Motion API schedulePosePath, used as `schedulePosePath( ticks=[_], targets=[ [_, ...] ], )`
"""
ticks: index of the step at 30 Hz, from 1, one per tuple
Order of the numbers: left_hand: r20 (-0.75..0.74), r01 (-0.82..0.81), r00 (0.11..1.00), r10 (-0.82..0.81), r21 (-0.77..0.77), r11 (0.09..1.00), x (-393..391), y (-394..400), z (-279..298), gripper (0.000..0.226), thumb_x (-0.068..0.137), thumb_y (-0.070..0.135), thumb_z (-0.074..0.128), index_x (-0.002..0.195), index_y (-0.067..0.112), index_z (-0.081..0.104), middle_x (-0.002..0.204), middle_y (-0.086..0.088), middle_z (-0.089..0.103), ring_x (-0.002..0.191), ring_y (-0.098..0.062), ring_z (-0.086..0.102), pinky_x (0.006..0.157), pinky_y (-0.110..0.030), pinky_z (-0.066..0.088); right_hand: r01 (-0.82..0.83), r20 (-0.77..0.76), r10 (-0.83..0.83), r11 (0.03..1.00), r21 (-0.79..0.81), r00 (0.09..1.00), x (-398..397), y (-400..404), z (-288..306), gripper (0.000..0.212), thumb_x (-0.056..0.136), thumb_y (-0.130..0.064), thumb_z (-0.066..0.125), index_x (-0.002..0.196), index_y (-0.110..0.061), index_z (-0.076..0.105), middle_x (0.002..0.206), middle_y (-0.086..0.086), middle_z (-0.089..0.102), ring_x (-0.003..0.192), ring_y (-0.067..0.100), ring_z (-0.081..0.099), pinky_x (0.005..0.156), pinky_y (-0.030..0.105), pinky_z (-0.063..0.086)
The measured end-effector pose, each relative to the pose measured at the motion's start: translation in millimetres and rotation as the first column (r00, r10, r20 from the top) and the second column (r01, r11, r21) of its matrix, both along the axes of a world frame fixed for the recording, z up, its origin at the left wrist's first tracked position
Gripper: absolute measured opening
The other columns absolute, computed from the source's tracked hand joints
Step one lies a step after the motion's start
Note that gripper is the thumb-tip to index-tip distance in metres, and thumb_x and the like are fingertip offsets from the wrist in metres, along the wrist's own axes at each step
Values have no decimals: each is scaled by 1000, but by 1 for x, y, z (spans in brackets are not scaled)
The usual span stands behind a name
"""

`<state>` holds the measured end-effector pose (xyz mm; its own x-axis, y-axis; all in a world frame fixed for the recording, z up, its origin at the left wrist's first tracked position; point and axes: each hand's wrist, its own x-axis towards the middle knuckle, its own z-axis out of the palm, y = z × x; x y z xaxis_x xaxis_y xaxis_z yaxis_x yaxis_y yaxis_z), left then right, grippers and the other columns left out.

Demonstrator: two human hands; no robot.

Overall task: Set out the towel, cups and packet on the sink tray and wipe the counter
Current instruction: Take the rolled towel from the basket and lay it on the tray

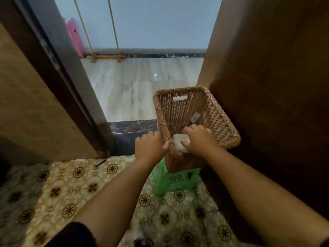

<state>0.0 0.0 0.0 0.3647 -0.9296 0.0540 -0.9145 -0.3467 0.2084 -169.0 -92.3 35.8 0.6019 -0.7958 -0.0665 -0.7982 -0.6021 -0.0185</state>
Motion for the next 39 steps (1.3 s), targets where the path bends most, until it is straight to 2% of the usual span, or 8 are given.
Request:
schedulePosePath(
  ticks=[5, 14, 20, 24, 27, 32, 36, 39],
  targets=[
    [-80, -52, 995, 52, 2, 999, -17, -50, -18, 54, 87, 66, 49, 114, 19, 57, 113, -8, 65, 101, -31, 62, 84, -45, 51, 23, -18, -23, 999, 43, 1000, -23, -53, -20, 49, 89, -54, 51, 126, -23, 54, 126, 4, 56, 116, 28, 50, 93, 47, 41],
    [-415, -263, 865, 280, 99, 960, -13, -110, -60, 83, 93, 55, 50, 155, 16, 11, 163, -12, 21, 146, -34, 27, 114, -55, 29, -45, -79, 70, 958, 284, 994, 3, -166, -76, 45, 88, -49, 52, 124, -23, 56, 121, 5, 57, 112, 27, 53, 89, 45, 48],
    [-615, -340, 686, 387, 199, 919, -12, -119, -75, 81, 97, 38, 51, 158, 16, 2, 162, -13, 25, 143, -31, 33, 111, -44, 33, -61, -189, 172, 873, 484, 967, 39, -221, -166, 47, 91, -41, 52, 130, -16, 52, 128, 12, 56, 112, 30, 55, 89, 41, 50],
    [-666, -366, 648, 371, 155, 918, -15, -119, -79, 76, 99, 36, 49, 158, 24, 3, 161, -5, 30, 141, -22, 38, 111, -35, 34, -87, -210, 269, 786, 612, 940, 58, -246, -238, 38, 92, -31, 51, 127, -19, 54, 127, 10, 59, 106, 29, 59, 83, 37, 48],
    [-676, -407, 627, 386, 139, 903, -19, -119, -79, 77, 97, 41, 47, 158, 31, 0, 162, 5, 26, 142, -13, 34, 109, -25, 29, -29, -202, 202, 772, 635, 958, 66, -253, -284, 33, 88, -26, 51, 120, -18, 55, 127, 14, 57, 111, 36, 56, 93, 44, 46],
    [-698, -443, 594, 401, 134, 887, -19, -120, -79, 80, 90, 49, 45, 157, 37, 3, 157, 19, 28, 131, 5, 31, 103, -19, 29, -78, -140, 178, 844, 530, 974, 72, -254, -332, 47, 99, -11, 38, 143, 5, 32, 151, 27, 29, 137, 43, 31, 112, 52, 27],
    [-709, -444, 579, 403, 141, 885, -18, -121, -79, 78, 90, 50, 46, 156, 40, 7, 147, 27, 32, 122, 15, 36, 95, -10, 28, -32, -126, 120, 839, 544, 985, 78, -263, -336, 32, 95, -13, 46, 125, -4, 53, 123, 20, 59, 109, 37, 58, 90, 41, 46],
    [-711, -448, 573, 407, 145, 882, -17, -122, -79, 77, 92, 46, 49, 156, 40, 7, 149, 25, 35, 119, 16, 40, 94, -9, 30, 67, -145, 31, 779, 624, 989, 82, -267, -337, 32, 96, -13, 45, 122, 2, 56, 124, 29, 55, 116, 44, 52, 98, 47, 44]
  ],
)
